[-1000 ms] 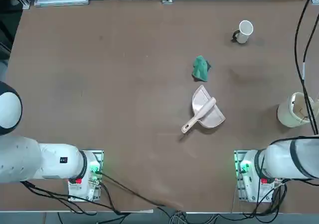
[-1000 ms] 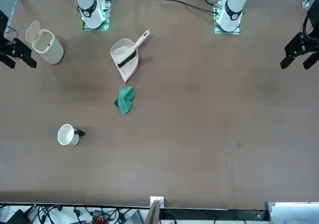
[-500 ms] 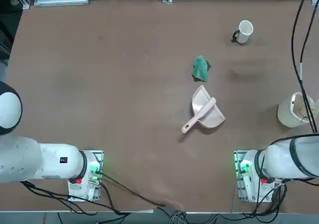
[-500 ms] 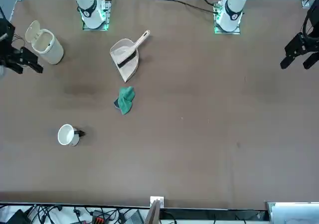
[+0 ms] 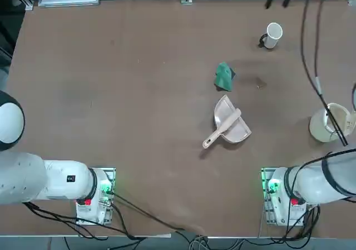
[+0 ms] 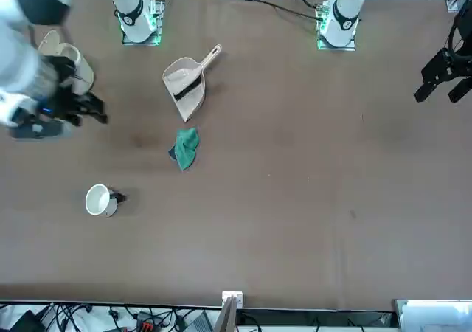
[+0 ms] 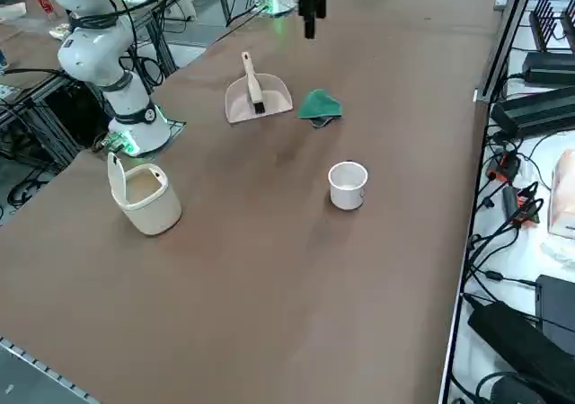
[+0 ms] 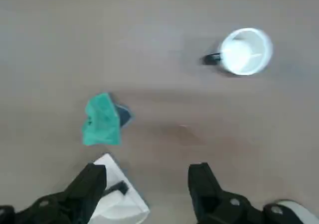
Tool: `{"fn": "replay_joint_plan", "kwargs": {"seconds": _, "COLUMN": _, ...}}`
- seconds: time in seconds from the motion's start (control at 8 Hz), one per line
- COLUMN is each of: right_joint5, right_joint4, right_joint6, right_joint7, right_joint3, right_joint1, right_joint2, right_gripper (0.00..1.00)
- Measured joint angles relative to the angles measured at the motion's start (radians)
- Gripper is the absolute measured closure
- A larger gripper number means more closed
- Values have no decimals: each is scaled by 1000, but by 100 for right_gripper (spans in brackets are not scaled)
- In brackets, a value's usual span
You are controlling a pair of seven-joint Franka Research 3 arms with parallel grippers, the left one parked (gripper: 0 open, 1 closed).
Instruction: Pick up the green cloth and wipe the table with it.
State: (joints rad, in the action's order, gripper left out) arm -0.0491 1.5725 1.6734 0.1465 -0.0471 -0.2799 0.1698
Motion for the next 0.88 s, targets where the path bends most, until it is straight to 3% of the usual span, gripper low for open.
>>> {"fn": "replay_joint_plan", "kwargs": {"seconds": 0.5, "right_joint5": 1, "right_joint4": 45, "right_joint6": 125, "right_joint7": 31, "right_joint3": 4, "right_joint1": -235, "right_joint2": 130, "right_gripper": 0}}
{"fn": "replay_joint_plan", "kwargs": {"seconds": 0.88, "right_joint5": 5, "right_joint4": 219, "right_joint6": 308, "right_joint7": 32, "right_joint3": -1, "right_joint1": -273, "right_joint2": 149, "right_gripper": 0}}
